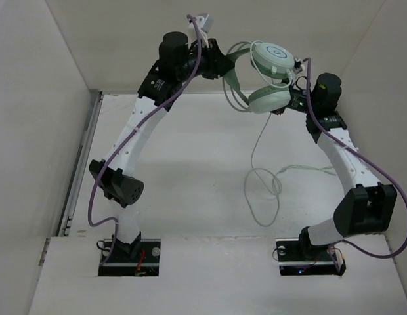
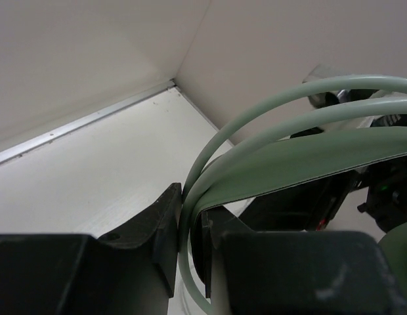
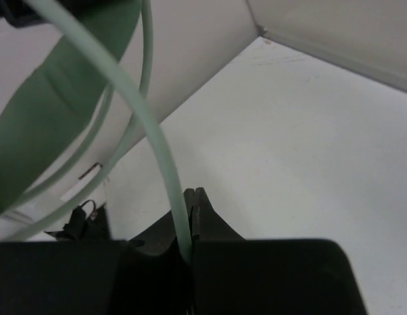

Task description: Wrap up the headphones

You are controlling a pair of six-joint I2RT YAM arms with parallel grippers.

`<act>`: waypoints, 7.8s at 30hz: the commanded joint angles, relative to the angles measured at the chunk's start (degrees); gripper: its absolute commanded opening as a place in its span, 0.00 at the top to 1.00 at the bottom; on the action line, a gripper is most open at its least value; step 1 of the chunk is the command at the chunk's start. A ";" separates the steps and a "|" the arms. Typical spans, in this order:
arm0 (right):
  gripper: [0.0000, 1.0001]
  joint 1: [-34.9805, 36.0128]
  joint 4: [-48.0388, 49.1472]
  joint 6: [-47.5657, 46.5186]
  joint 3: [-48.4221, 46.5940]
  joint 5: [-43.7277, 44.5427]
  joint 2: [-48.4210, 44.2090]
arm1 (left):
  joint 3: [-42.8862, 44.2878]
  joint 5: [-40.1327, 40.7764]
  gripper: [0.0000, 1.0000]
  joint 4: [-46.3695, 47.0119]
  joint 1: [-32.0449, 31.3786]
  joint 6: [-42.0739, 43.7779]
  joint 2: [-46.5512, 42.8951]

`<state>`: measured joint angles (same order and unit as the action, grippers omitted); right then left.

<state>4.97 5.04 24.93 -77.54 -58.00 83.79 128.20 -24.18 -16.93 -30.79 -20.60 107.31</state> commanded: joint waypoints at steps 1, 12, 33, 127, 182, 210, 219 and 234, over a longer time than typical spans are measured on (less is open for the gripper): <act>0.97 0.43 14.54 13.72 3.61 -4.49 -1.96 | 6.26 0.80 1.00 6.47 1.21 -3.40 -1.40; 0.65 9.74 40.48 35.36 18.37 -3.70 -1.43 | 9.61 13.18 0.99 6.56 0.86 1.96 -1.14; 0.47 13.70 36.72 34.58 26.91 -4.22 -7.50 | 8.82 43.86 0.98 9.10 5.16 10.57 0.88; 0.57 8.24 47.61 44.77 13.63 -1.60 4.89 | 13.64 10.47 0.98 5.85 -7.67 3.29 -3.25; 0.99 16.08 -42.48 -41.97 -21.51 27.13 -4.16 | -22.90 45.20 0.98 16.14 -5.99 34.49 -4.30; 0.90 2.63 -9.07 -62.75 -8.50 50.98 3.22 | -25.12 15.58 0.98 5.59 -11.80 22.98 -17.48; 0.83 -0.98 -14.27 -33.39 -8.60 23.75 4.80 | -12.47 8.99 0.98 5.42 -9.69 12.88 -14.85; 0.68 2.97 32.47 25.06 10.38 5.18 3.84 | 9.16 6.43 0.97 5.41 -10.74 4.78 -5.18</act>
<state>5.82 19.79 33.89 -68.95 -48.66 88.23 133.45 -17.61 -17.32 -41.21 -11.68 101.69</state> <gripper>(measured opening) 0.305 0.101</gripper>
